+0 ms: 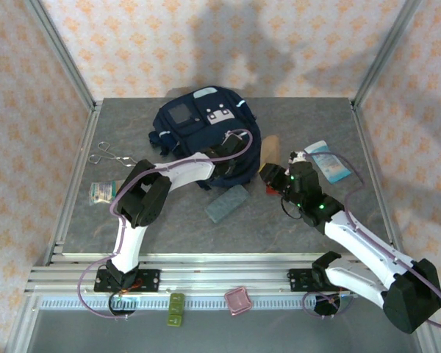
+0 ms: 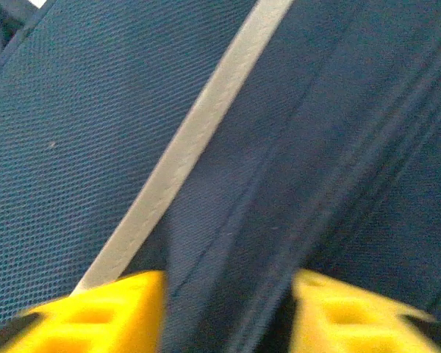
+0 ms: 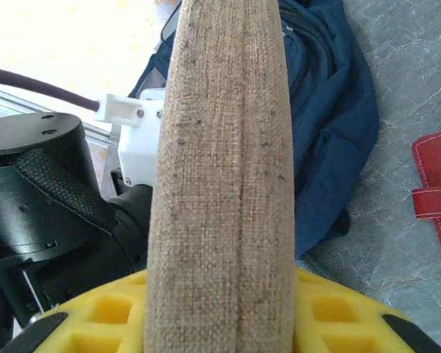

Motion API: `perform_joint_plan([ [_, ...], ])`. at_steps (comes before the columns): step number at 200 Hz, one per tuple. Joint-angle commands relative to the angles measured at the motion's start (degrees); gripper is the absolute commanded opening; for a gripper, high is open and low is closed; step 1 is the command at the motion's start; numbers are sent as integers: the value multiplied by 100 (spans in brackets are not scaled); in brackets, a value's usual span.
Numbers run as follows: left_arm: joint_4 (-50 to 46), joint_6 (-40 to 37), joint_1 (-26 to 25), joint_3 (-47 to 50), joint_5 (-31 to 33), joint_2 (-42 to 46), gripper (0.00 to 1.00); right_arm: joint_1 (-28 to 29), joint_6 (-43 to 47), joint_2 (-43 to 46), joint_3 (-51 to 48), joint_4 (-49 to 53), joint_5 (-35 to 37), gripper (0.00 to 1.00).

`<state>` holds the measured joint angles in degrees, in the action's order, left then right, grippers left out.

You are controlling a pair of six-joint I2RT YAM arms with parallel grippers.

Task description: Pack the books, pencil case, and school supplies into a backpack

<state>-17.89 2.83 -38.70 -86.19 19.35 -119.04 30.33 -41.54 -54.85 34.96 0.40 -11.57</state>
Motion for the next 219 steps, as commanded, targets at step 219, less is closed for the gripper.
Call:
perform_joint_plan([
  [219,-1171,-171,152,-2589,708,1247,0,86,-815,-4750,2837,-1996,-2683,24],
])
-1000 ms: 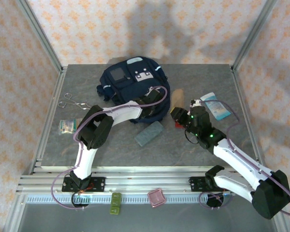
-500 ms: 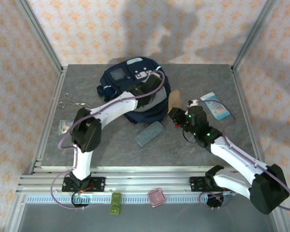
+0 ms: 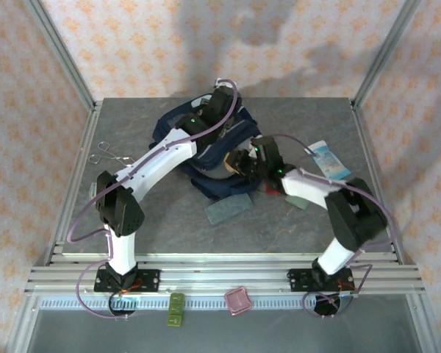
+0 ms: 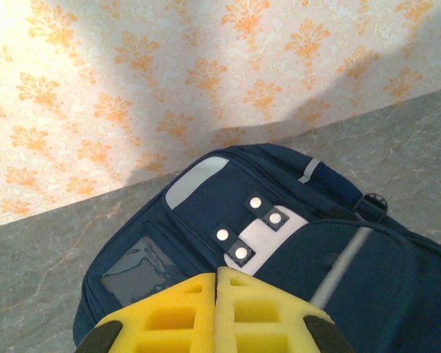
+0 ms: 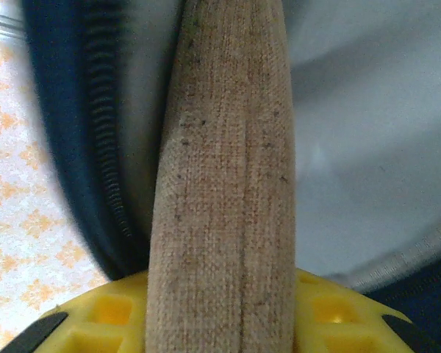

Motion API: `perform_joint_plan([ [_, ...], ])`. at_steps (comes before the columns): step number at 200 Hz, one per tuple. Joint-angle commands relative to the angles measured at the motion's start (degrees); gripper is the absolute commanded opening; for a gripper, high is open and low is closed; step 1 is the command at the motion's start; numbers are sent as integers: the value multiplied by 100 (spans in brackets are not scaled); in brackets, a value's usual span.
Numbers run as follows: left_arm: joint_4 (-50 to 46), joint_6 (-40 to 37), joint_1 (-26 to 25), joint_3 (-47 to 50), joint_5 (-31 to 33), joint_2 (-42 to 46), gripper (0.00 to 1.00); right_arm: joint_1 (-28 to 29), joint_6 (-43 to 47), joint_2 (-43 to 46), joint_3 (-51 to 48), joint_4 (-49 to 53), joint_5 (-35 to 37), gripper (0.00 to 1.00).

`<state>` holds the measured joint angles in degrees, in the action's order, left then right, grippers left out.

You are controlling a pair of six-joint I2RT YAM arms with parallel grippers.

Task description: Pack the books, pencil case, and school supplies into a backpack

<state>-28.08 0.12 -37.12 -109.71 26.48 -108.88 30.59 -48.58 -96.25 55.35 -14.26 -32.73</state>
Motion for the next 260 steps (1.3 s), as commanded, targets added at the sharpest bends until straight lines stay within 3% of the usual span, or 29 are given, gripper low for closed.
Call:
perform_joint_plan([
  [1,-167,106,-5,-240,-12,229,0,65,-114,-639,822,-531,-563,24],
  [17,-333,286,-5,-57,-23,314,0,96,-246,-868,881,-780,-558,24],
  [28,-339,432,3,266,-77,488,21,97,-334,-856,731,-1016,-536,24],
  [47,-114,652,62,1175,-459,1005,46,90,-342,-650,462,-1197,-387,24],
  [81,480,818,305,2779,-1429,1943,66,11,-157,-479,388,-1054,-335,24],
  [125,663,91,395,4084,-1247,2222,85,-42,-203,-430,358,-1377,-365,24],
  [156,1079,-425,442,4640,-1154,2114,89,-62,-179,-462,573,-1369,-378,24],
  [191,2359,-1273,434,5202,-715,2081,91,-62,-170,-454,687,-1329,-393,24],
  [222,2734,-1688,435,5132,-743,1697,91,-62,-161,-382,705,-1306,-383,24],
  [245,3175,-1876,434,5085,-264,1323,86,-62,-177,-344,714,-1306,-391,24],
  [260,3341,-1920,434,5033,-194,1209,74,-62,-161,-299,688,-1284,-392,24],
])
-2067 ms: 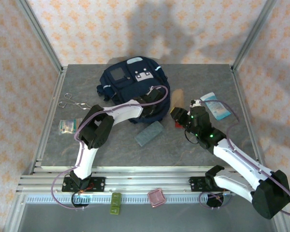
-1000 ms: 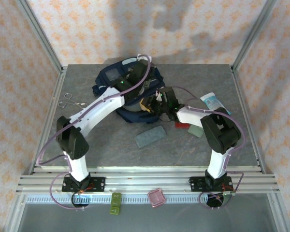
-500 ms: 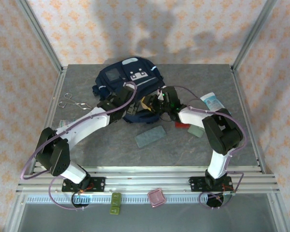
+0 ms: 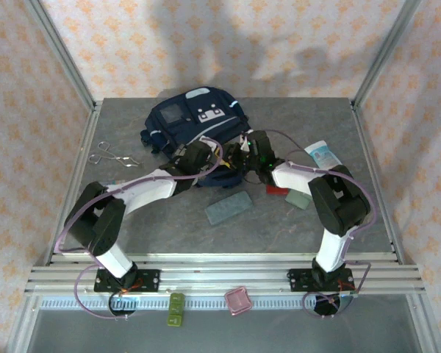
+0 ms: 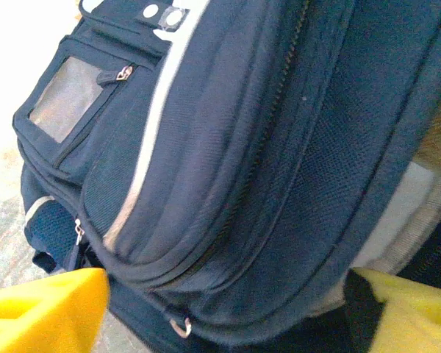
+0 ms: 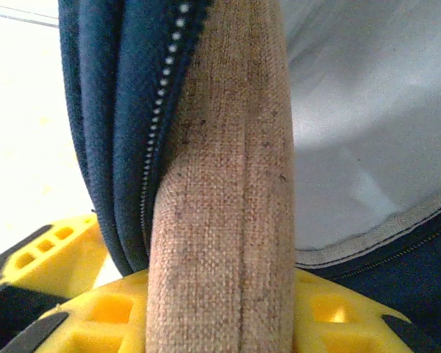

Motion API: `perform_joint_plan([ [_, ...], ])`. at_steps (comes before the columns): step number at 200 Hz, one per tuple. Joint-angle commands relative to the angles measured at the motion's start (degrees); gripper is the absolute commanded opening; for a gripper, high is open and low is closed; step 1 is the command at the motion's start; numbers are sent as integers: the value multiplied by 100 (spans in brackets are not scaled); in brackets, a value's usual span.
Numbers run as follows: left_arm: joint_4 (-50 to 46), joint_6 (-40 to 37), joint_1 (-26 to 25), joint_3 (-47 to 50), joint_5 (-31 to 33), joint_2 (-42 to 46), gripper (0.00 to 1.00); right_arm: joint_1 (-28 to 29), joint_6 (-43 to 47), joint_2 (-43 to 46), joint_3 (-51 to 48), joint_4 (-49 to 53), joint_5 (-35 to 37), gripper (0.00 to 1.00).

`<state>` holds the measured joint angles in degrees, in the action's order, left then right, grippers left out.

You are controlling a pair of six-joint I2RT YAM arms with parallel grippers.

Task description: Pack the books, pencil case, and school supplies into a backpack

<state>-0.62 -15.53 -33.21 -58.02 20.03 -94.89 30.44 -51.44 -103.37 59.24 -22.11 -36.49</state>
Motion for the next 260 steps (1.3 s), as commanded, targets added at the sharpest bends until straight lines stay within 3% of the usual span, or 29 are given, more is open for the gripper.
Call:
perform_joint_plan([
  [1,597,-350,43,-138,450,-197,73,-47,134,418,294,-498,-16,24],
  [7,637,-339,45,-187,510,-213,65,-47,143,443,278,-475,-3,24],
  [19,652,-266,55,-323,712,-285,39,-47,184,491,247,-431,35,24],
  [42,-61,-65,104,-972,504,-448,0,-51,213,506,180,-365,32,24],
  [104,-460,466,87,-1748,284,572,0,-54,151,233,-31,-417,-56,24],
  [143,-931,682,87,-2507,167,569,0,-38,-50,-302,347,-664,-271,24],
  [171,-908,774,87,-2668,100,576,0,4,-77,-901,1072,-522,-528,25],
  [211,-922,965,87,-2595,-36,664,0,226,-90,-2089,2806,559,-822,26],
  [238,-848,1119,61,-2416,-222,829,0,218,-399,-2833,3706,796,-832,35],
  [260,-885,1298,52,-2283,-289,934,0,174,-489,-2780,3682,805,-609,52],
])
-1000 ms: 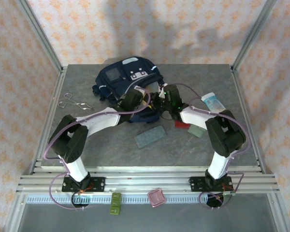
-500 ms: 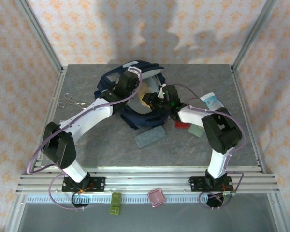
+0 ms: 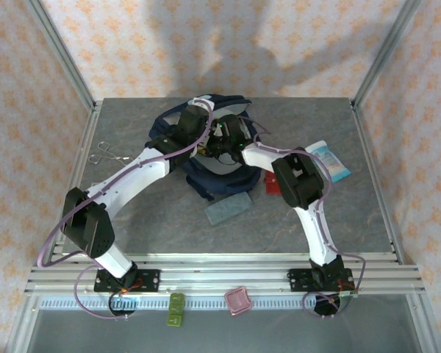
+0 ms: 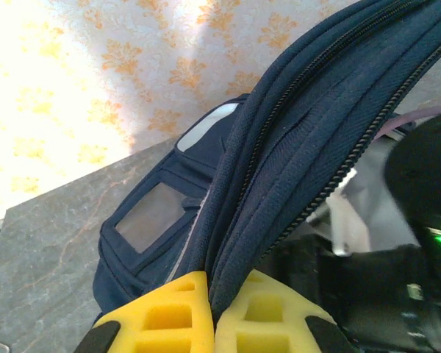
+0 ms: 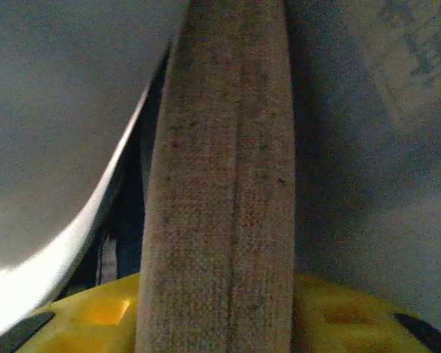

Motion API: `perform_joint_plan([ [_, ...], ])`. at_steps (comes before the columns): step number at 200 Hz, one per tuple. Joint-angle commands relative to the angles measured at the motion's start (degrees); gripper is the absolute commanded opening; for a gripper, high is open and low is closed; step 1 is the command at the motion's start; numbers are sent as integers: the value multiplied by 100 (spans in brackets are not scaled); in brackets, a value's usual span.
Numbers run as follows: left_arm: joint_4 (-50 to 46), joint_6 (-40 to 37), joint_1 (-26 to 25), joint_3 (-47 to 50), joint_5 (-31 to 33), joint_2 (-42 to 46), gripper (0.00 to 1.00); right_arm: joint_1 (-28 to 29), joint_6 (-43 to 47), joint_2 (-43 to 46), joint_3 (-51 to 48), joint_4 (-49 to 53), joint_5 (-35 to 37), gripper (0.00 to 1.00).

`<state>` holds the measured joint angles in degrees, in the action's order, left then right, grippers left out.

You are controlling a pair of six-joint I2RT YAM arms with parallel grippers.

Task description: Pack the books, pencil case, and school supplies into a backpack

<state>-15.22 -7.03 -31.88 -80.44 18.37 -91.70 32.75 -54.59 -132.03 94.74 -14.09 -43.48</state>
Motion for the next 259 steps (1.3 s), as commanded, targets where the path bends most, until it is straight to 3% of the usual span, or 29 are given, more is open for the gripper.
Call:
perform_joint_plan([
  [1,574,457,-82,-36,-132,617,0,-62,-175,101,111,2,101,53],
  [19,606,576,-95,142,-186,709,0,-131,-158,529,-478,-44,291,62],
  [38,702,695,-99,346,-226,800,0,-214,-72,1113,-1286,-99,605,65],
  [85,757,843,-169,573,-339,865,0,-219,-33,1866,-2359,-183,825,63],
  [95,753,843,-186,570,-341,856,0,-188,-64,1858,-2437,-290,791,56],
  [108,727,868,-218,548,-351,839,0,-117,-175,1737,-2408,-508,650,31],
  [114,731,878,-229,539,-352,838,0,-84,-208,1666,-2341,-572,581,25],
  [128,710,912,-257,504,-360,838,0,8,-271,1443,-2056,-621,513,17],
  [169,705,974,-301,495,-370,873,0,29,-85,846,-968,-410,702,11],
  [203,718,1094,-310,659,-280,916,0,38,441,1600,-1734,-170,942,22],
  [238,931,1137,-310,992,-107,879,0,56,1649,3558,-3216,835,2056,54],
  [259,1221,1220,-310,1131,190,652,0,47,2119,4530,-3840,1442,2456,57],
])
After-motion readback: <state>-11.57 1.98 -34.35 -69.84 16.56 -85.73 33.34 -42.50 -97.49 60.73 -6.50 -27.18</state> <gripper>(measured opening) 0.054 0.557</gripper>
